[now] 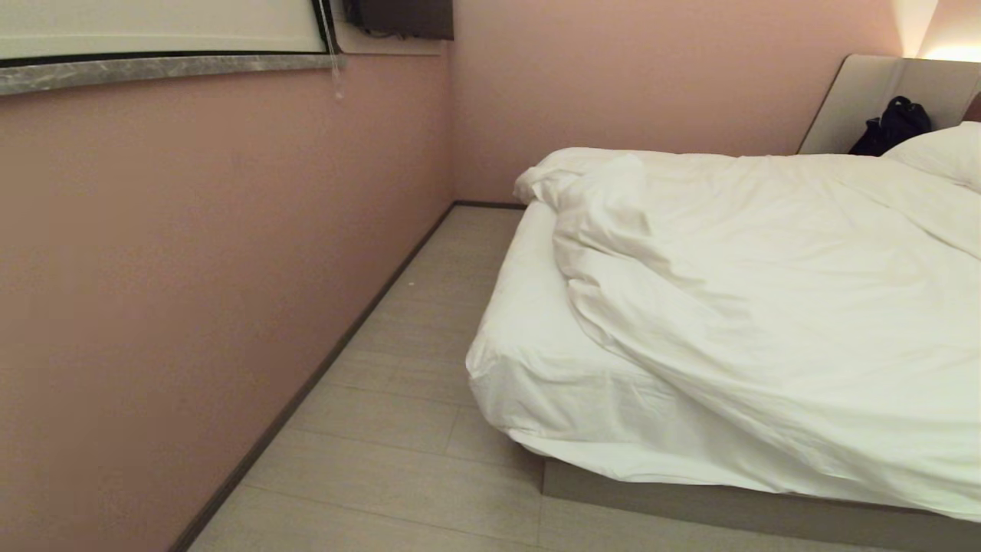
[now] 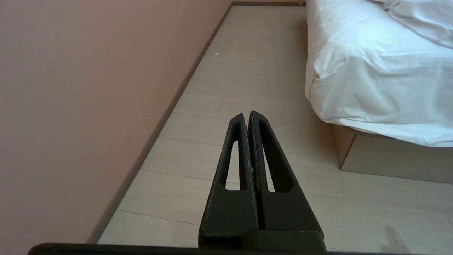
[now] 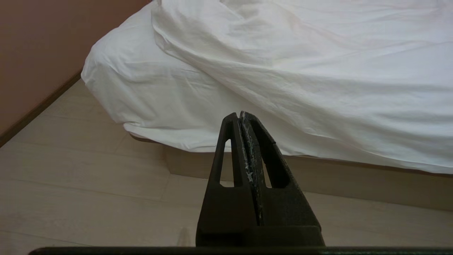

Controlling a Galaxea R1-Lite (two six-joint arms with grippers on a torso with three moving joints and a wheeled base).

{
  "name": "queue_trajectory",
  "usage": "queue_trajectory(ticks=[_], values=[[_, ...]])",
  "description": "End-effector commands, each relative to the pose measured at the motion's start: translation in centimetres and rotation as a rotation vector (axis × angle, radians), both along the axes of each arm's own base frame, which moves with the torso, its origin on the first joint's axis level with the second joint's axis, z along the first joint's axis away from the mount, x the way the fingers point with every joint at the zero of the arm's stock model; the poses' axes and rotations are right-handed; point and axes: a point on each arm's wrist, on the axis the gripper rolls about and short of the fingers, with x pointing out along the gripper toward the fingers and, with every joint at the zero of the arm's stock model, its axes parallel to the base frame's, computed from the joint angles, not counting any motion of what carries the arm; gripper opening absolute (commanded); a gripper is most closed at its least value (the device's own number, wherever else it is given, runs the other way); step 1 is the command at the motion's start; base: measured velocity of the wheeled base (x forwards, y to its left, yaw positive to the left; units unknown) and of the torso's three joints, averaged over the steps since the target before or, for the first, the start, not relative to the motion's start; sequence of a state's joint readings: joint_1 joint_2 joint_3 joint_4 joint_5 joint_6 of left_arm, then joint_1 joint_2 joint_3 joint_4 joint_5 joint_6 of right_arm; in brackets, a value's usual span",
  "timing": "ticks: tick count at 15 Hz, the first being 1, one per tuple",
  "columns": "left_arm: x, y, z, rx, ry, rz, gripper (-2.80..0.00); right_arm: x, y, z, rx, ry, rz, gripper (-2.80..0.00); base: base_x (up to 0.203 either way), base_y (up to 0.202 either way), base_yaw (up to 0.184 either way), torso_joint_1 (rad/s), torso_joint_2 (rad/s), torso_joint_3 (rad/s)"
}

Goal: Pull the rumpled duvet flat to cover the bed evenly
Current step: Hold the folded corner of the quilt

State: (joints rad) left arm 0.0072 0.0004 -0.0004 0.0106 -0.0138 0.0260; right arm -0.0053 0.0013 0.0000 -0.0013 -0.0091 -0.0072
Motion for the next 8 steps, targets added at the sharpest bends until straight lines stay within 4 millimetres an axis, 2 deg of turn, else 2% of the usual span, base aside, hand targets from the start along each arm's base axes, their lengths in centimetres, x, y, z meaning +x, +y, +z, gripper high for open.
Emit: queue_trajectory(ticks=[1,8], values=[[0.0,0.0,-0.01,0.0,0.0,0.002,-2.8,0.01,0.0,0.01,0.0,0.001,0.0,-2.8,0.0,0.0,0.0,0.0,0.0,0.0],[-0.01,0.01,0.04,-0.007,-0.003,0.004,-2.8,0.0,0.0,0.0,0.0,0.0,0.001,-2.8,0.0,0.0,0.0,0.0,0.0,0.0]])
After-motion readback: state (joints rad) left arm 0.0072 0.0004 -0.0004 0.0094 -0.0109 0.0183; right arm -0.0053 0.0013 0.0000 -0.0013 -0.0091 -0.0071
